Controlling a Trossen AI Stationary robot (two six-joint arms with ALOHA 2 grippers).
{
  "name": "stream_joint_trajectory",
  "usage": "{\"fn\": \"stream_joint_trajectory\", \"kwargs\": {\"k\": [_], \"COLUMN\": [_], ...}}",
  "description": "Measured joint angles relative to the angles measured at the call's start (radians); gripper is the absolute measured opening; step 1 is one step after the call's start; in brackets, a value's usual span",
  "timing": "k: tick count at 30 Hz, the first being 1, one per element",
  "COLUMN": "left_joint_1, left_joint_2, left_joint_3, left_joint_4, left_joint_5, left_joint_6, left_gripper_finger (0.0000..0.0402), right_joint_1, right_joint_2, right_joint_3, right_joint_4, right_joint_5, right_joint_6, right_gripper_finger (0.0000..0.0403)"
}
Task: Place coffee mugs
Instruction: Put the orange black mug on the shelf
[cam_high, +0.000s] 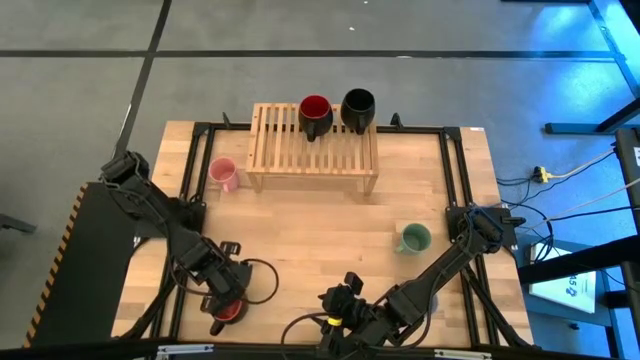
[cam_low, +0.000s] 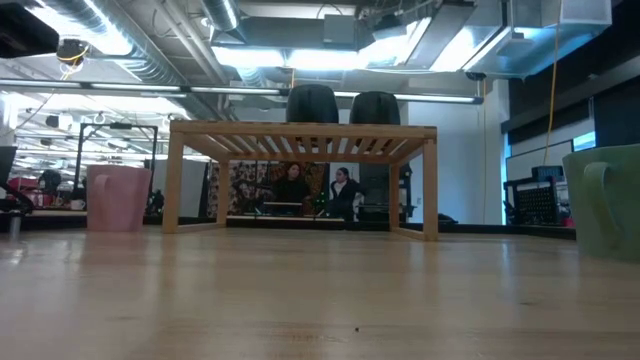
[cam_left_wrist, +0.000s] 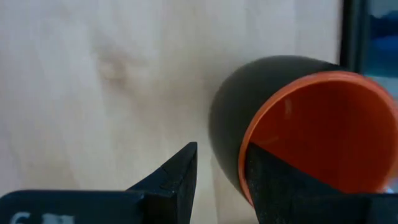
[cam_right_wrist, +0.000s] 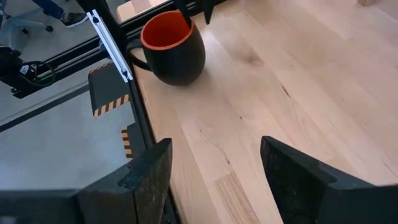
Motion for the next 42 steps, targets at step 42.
{"fn": "stream_joint_trajectory", "kwargs": {"k": [42], "left_joint_1": [0.483], "left_joint_2": [-0.128], "left_joint_3": [0.138], "left_joint_4": [0.015], "left_joint_5": [-0.389], "left_joint_6": [-0.224], "left_gripper_finger": [0.0017], "right_joint_1": [-0.07], "right_joint_2": [0.019], "right_joint_3": [0.002], "right_joint_4": [0.245], "right_joint_5": [0.488], "right_joint_6": [-0.555], "right_gripper_finger": [0.0234]}}
